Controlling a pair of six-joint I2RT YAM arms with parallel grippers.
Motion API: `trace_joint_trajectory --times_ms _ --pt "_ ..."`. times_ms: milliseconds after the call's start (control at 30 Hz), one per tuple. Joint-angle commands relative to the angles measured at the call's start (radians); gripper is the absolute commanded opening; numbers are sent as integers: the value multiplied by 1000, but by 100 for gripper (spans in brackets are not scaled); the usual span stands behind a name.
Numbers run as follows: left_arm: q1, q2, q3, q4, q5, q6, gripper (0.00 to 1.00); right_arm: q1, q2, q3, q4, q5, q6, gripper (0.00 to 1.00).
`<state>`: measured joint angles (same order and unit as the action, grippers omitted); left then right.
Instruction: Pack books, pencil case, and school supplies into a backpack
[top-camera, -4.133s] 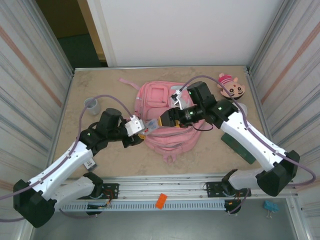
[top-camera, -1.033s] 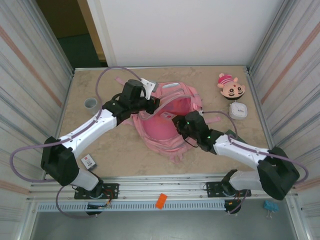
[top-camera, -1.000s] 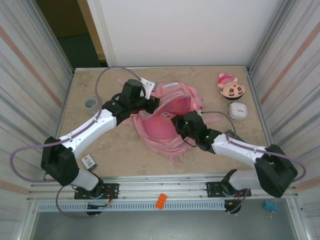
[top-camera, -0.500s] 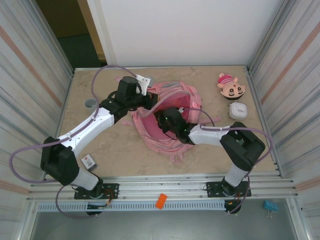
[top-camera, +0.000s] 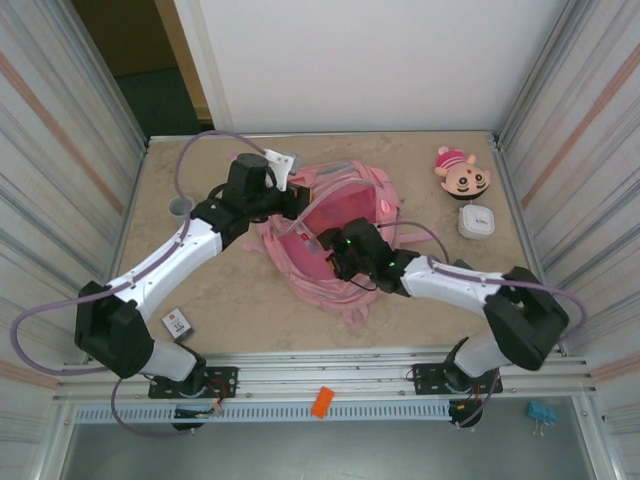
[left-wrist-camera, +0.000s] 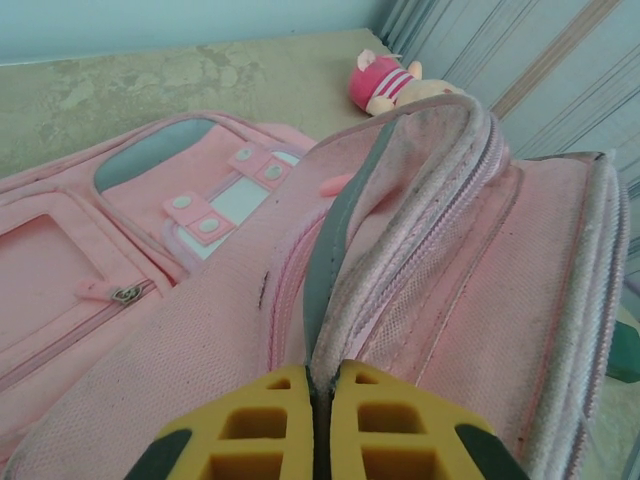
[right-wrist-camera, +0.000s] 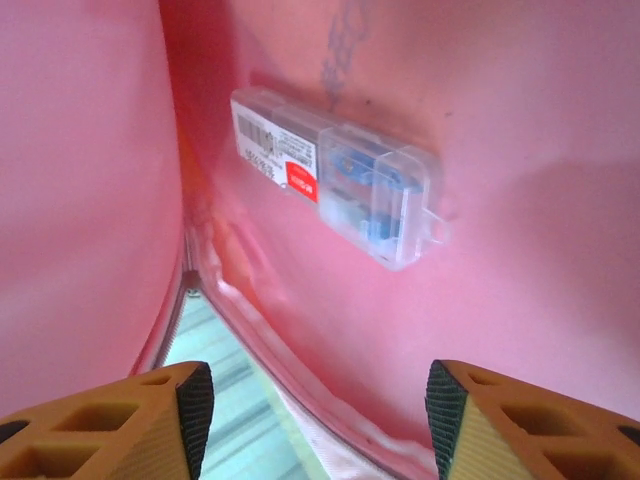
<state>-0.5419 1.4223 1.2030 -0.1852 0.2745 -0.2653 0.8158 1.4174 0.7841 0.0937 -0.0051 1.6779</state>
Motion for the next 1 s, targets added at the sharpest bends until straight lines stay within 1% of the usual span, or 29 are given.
trace_joint_trajectory --times_ms 0,100,167,267,300,400,467,533,633,700,733,967 --pt "22 -78 17 94 -30 12 0 -20 -128 1 -232 -18 -127 59" --pt "23 -81 14 85 -29 17 0 -75 -238 48 -436 -12 -267 58" --pt "22 -81 12 82 -28 17 0 -169 -286 79 -565 -63 -373 59" --pt "23 -79 9 80 -25 16 0 -368 -331 109 -780 -165 -556 60" --pt "22 -79 10 78 -24 15 0 -438 -349 114 -846 -167 -617 60" --pt "23 -76 13 69 -21 20 0 -607 -405 104 -995 -116 -762 61" --pt "23 -77 13 63 -26 22 0 -743 -421 77 -1038 -120 -837 62" --pt "23 -75 10 61 -26 23 0 -908 -458 40 -1044 -170 -909 62" --pt "23 -67 11 62 -23 23 0 -1103 -451 -7 -989 -268 -963 63" --pt "23 -61 11 64 -19 21 0 -1168 -433 -33 -924 -315 -965 62" --pt "23 -57 12 65 -17 20 0 -1183 -420 -41 -892 -332 -968 62" --pt "24 -45 12 68 -15 11 0 -1186 -274 -43 -751 -310 -1012 61"
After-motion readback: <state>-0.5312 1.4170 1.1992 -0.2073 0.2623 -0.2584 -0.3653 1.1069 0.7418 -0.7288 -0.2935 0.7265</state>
